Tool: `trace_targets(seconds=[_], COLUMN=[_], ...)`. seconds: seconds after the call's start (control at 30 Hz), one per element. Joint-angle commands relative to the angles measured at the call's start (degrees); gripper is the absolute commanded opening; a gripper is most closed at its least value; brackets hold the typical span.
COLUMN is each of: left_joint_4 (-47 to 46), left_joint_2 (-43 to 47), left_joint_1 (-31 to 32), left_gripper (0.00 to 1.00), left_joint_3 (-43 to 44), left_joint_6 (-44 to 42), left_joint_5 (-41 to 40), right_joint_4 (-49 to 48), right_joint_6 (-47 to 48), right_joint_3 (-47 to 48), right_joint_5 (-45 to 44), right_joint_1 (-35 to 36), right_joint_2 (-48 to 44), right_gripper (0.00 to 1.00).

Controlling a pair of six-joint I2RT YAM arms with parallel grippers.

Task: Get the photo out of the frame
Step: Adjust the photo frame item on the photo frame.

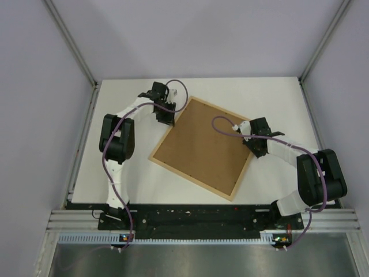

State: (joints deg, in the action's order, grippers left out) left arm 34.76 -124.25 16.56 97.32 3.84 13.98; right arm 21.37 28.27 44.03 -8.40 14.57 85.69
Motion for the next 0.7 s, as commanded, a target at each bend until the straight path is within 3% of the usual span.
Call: trace_targets(seconds=[0.0,0.17,0.67], left_joint_4=[-0.40,-0.84,1.80], left_joint_2=[1.63,2.34,1.37], left_joint_1=[-0.03,0.58,2.95], left_gripper=[0.39,0.43,0.32], left_joint_3=[1.47,1.12,1.12], left_joint_6=[-0.50,-1.11,-5.42], left_joint_5=[1.49,1.32,-4.39], right_joint_4=[-2.38,-2.38,-2.38], right_joint_6=[-0.76,-0.76,-0.76], right_joint_3=[0.71,0.71,0.62], right_joint_5=[1.90,1.90,1.90], right_joint_1=[0.55,0.46,0.46], right_joint_2=[-0.17,-0.44,-1.05], right_gripper=[0.00,0.00,0.00])
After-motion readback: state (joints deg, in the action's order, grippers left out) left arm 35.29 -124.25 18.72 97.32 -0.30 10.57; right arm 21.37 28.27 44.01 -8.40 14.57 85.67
